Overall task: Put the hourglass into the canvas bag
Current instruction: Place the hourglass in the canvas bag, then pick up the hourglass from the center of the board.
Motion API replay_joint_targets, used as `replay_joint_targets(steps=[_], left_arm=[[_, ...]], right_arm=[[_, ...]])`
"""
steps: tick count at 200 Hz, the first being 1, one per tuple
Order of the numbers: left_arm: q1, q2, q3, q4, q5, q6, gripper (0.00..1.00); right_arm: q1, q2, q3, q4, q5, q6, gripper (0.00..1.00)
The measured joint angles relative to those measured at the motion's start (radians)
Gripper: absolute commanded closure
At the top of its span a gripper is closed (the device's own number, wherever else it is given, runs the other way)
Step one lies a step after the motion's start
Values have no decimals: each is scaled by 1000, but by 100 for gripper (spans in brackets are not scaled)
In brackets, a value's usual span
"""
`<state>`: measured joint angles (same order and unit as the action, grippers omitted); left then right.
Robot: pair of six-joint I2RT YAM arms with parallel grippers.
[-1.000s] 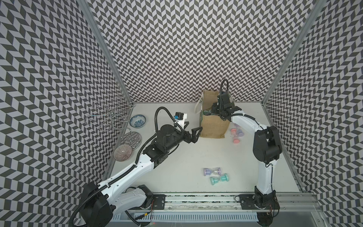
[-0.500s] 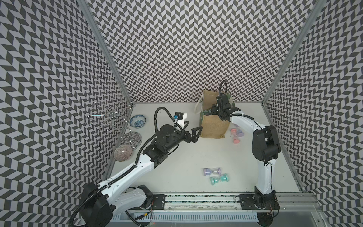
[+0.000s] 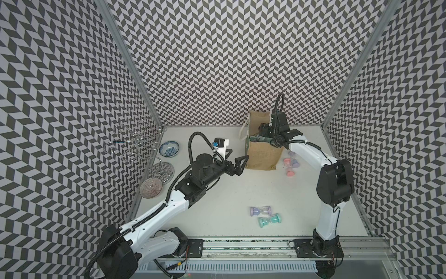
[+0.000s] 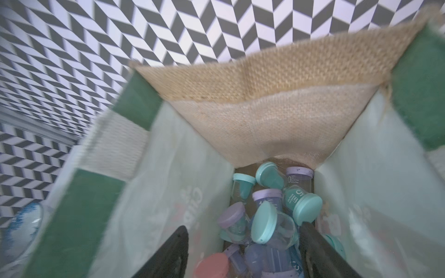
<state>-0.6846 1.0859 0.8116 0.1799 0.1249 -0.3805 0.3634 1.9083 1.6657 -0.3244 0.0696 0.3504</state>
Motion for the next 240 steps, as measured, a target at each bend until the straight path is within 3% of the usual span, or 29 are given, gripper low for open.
replay_joint_targets(steps=[87,176,240], left_arm=[[0,-61,-13,-24,2,-3,1],[0,-200,-76,-150,8,-40,1],[0,-289,-145,-229,23,-75,1]], right_arm=[[48,-258,-141,25,-60,0,18],[313,-517,-401,-39,50,-17,17],[465,-604,-591,-177,99,24,17]])
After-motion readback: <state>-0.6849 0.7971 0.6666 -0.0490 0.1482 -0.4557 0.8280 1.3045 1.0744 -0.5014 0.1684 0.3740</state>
